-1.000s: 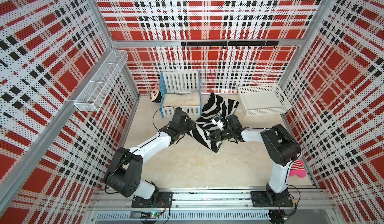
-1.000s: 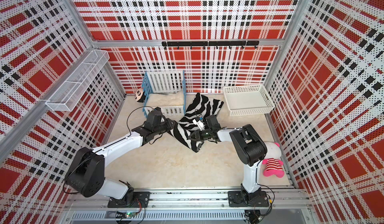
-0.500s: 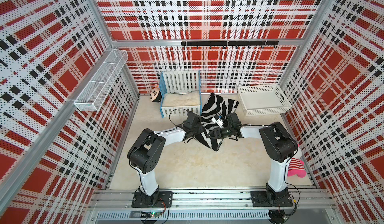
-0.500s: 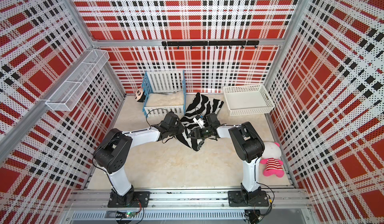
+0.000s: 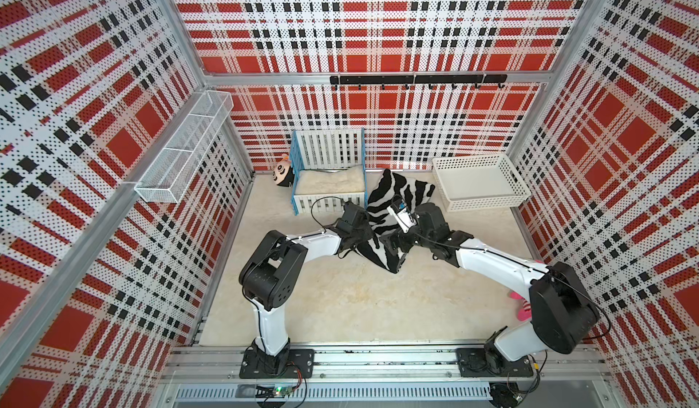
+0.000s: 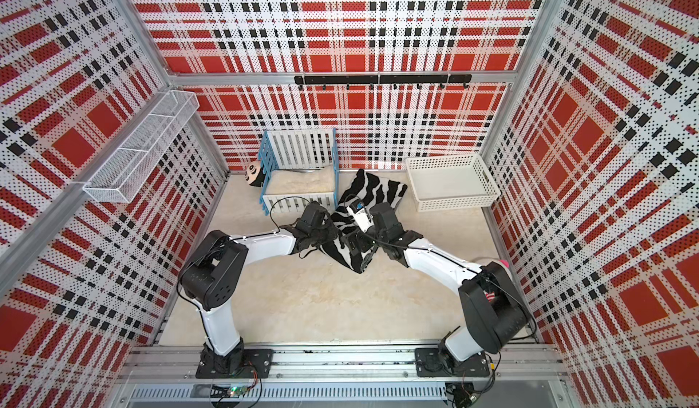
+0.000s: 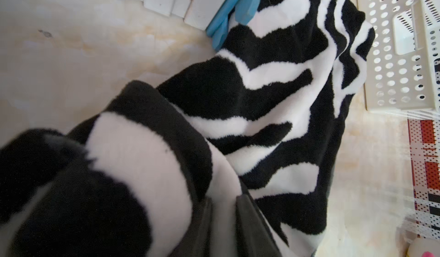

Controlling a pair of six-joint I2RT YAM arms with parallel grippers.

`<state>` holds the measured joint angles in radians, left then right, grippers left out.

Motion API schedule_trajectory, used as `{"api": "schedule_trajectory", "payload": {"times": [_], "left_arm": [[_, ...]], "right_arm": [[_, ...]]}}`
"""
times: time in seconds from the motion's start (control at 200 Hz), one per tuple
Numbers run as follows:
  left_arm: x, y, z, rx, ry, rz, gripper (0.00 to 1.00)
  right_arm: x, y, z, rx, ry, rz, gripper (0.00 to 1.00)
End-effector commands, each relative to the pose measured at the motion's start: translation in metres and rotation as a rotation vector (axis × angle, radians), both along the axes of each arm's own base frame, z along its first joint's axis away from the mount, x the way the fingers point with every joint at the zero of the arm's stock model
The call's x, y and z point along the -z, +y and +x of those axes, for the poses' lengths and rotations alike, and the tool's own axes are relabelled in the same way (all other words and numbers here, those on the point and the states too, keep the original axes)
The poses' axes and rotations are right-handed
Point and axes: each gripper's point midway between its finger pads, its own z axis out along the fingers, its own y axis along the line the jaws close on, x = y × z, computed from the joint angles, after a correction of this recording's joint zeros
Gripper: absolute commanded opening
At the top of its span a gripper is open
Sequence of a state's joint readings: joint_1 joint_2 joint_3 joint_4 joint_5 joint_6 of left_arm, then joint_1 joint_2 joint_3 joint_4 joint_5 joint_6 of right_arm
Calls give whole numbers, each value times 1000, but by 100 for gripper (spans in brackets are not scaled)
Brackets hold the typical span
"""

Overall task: Roll up the pillowcase
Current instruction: Roll the pillowcase at the center of the board.

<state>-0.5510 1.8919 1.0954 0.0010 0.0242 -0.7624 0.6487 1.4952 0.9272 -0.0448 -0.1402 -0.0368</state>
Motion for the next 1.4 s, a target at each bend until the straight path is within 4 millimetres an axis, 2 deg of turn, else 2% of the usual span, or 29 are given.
{"api": "schedule_trajectory", "payload": {"times": [0.0,0.12,0.256,0.376,0.451,0.576,0.646,0.696,0.727,0.767,0.842,0.902,1.057,1.182,1.193,1.218,1.303,1.393], "left_arm": [[13,-6,0,10,38,-5,24],[11,-6,1,11,36,-9,24],[12,-4,-2,9,40,-8,24],[12,-2,-4,4,42,-6,24],[11,0,-5,1,40,-7,24],[6,1,-3,-3,31,-15,24],[5,2,-3,-5,31,-19,24],[2,4,-1,-8,27,-24,24],[1,5,0,-11,26,-27,24],[-5,8,1,-16,19,-38,24],[-21,21,7,-44,-3,-64,24],[-40,36,12,-70,-32,-89,25],[-88,93,15,-172,-113,-126,27],[-104,133,1,-232,-143,-108,27],[-102,145,2,-257,-142,-103,27],[-106,155,-1,-274,-151,-100,27],[-110,175,-14,-308,-168,-80,28],[-115,185,-27,-324,-196,-61,29]], "right_arm": [[32,-13,-5,8,-113,-239,99],[58,3,-15,-39,-146,-362,100],[69,17,-12,-57,-160,-382,100],[78,13,-1,-19,-181,-437,100],[87,13,2,-13,-181,-459,96],[101,12,1,-16,-159,-470,82],[105,14,-3,-32,-144,-465,58],[107,15,-6,-49,-128,-459,38],[107,16,-9,-59,-117,-449,31],[106,17,-12,-71,-101,-436,28],[105,24,-21,-108,-56,-392,20],[103,30,-30,-139,-13,-355,19],[94,52,-52,-217,87,-244,17],[87,79,-75,-279,135,-176,17],[87,81,-76,-283,140,-171,17],[85,86,-81,-294,158,-151,17],[79,99,-91,-305,227,-65,17],[77,99,-93,-273,288,6,17]]}}
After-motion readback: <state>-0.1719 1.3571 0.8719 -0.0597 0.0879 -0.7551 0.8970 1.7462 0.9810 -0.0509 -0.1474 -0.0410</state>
